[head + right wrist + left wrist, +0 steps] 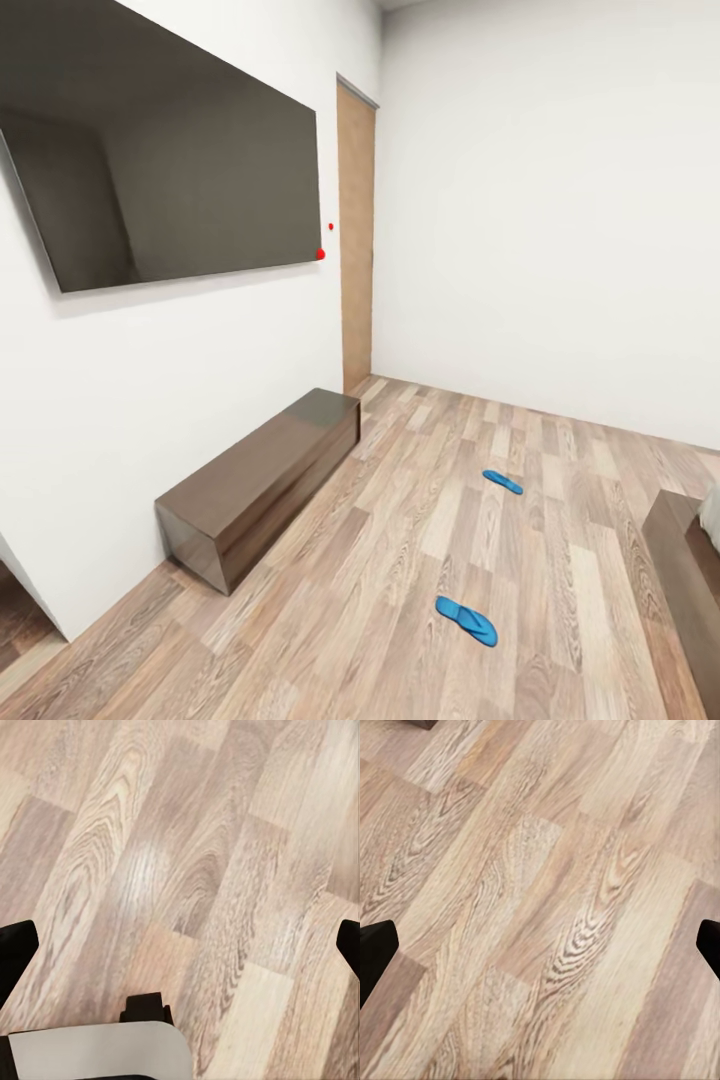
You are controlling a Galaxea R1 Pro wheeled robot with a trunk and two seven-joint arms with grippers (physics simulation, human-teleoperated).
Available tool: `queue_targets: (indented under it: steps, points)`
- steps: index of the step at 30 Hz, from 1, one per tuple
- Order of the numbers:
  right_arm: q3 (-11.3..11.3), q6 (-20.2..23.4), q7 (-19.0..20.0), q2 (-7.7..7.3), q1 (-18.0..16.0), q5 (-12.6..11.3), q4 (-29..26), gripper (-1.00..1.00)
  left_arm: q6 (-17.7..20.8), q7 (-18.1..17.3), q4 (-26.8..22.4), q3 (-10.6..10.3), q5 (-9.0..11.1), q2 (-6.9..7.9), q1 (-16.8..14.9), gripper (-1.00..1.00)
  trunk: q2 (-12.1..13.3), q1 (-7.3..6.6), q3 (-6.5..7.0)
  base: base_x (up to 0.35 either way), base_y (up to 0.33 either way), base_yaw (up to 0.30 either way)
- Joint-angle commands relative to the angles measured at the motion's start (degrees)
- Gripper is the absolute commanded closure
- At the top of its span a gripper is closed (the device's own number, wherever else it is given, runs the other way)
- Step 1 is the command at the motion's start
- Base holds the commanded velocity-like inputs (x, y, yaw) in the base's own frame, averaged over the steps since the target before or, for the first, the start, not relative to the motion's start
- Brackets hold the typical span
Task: In the bedroom, move the book from the bed onto either nightstand, and place the two sandals side by side next to the bed.
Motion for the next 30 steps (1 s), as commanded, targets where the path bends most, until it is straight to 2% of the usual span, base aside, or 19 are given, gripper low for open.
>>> queue_targets:
  steps: [1,6,18,30]
  points:
    - [-0.13,-0.19,-0.02,0.02,-0.03,0.01,0.01,-1.00,-0.20,0.02,0.03,0.03,0.00,-0.01,-0.03,-1.00,-0.03,0.00,-0.06,0.034,-0.034,0.000]
    - [-0.13,-0.17,-0.03,0.04,-0.03,0.03,0.01,-1.00,-0.22,0.02,0.03,0.03,0.00,-0.04,-0.01,-1.00,-0.03,0.00,-0.06,0.055,-0.102,0.000]
    - [-0.13,-0.17,-0.03,0.01,-0.01,0.05,0.01,-1.00,-0.18,0.02,0.03,0.03,0.00,-0.05,-0.03,-1.00,-0.03,0.00,-0.06,0.114,-0.231,0.000]
    - [-0.13,-0.18,-0.03,-0.02,-0.03,0.08,0.03,-1.00,-0.20,0.02,0.03,0.03,0.00,-0.06,-0.03,-1.00,-0.03,0.00,-0.06,0.016,-0.032,0.000]
